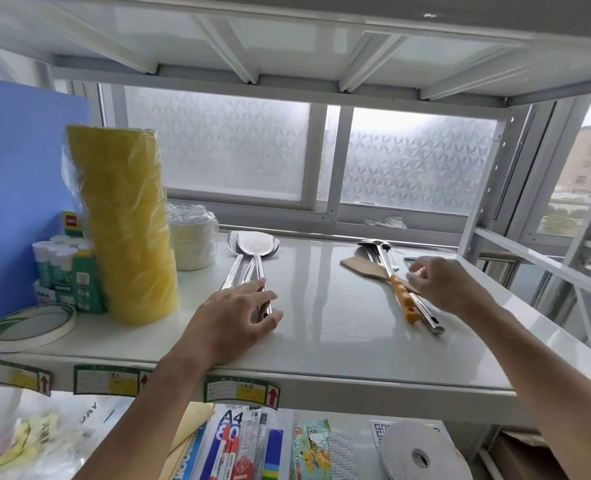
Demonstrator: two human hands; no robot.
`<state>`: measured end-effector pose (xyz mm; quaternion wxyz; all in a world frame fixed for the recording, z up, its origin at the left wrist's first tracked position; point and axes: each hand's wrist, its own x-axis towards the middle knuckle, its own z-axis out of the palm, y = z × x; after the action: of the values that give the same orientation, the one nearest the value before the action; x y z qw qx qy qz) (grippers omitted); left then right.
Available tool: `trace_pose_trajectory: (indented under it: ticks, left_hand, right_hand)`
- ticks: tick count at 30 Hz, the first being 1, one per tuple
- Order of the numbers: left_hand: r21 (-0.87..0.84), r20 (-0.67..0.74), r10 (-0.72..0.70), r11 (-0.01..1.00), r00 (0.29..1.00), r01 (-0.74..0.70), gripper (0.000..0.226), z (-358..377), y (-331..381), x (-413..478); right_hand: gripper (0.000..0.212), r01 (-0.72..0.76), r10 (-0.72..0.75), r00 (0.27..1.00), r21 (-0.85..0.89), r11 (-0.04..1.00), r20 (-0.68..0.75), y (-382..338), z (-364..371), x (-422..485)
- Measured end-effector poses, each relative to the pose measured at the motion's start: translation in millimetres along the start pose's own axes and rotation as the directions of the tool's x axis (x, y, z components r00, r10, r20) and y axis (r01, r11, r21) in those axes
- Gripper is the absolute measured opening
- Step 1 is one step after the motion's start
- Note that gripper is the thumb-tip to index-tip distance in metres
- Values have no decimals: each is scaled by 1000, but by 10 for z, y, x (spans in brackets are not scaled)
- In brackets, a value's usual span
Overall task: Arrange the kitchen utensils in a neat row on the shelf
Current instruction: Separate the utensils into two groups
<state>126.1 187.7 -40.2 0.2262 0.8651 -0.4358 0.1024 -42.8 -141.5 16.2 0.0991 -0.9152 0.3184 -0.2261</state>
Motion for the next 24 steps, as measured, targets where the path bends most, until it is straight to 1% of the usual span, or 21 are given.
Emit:
trace_pose_trajectory:
  ticks: [2, 3, 5, 7, 11, 14, 16, 20, 23, 24]
  left_hand:
    - [1, 2, 0, 1000, 1000, 0, 51, -2, 3, -1]
    - [0, 2, 0, 1000, 1000, 0, 51, 0, 0, -2]
    - [-5, 2, -4, 1000, 1000, 4, 51, 2, -7, -5]
    - [-5, 2, -5, 1000, 1000, 5, 52, 3, -19, -4]
    - [-10, -1, 0, 1000, 1000, 0, 52, 8, -30, -1]
    - [-13, -1, 2, 1000, 1000, -2, 52, 4, -28, -2]
    - [-14, 0, 0, 1000, 1000, 0, 52, 0, -24, -3]
    - [-10, 2, -3, 1000, 1000, 3, 49, -11, -13, -13]
    - [-8, 8, -5, 1000, 1000, 5, 48, -17, -4, -16]
    - [-6, 9, -6, 1000, 1000, 6, 49, -16, -7, -13]
  right_hand:
    - [49, -14, 28, 993, -116, 993, 114, -140, 104, -22]
    - [56, -14, 42, 990, -197, 980, 137, -167, 161, -29]
    - [59, -35, 81, 987, -308, 951, 140, -168, 249, -55]
    - [56, -64, 111, 986, -328, 943, 125, -155, 279, -66]
    - [42, -70, 103, 990, -294, 953, 97, -83, 246, -42]
    - [26, -66, 79, 995, -208, 976, 59, 23, 188, -1]
    - [20, -82, 86, 996, -148, 986, 19, 111, 141, 45]
    - [19, -94, 89, 994, -74, 993, -64, 331, 37, 170]
    - [32, -118, 112, 984, -39, 992, -141, 521, -50, 185]
    - [33, -141, 132, 977, -39, 989, -165, 596, -89, 170]
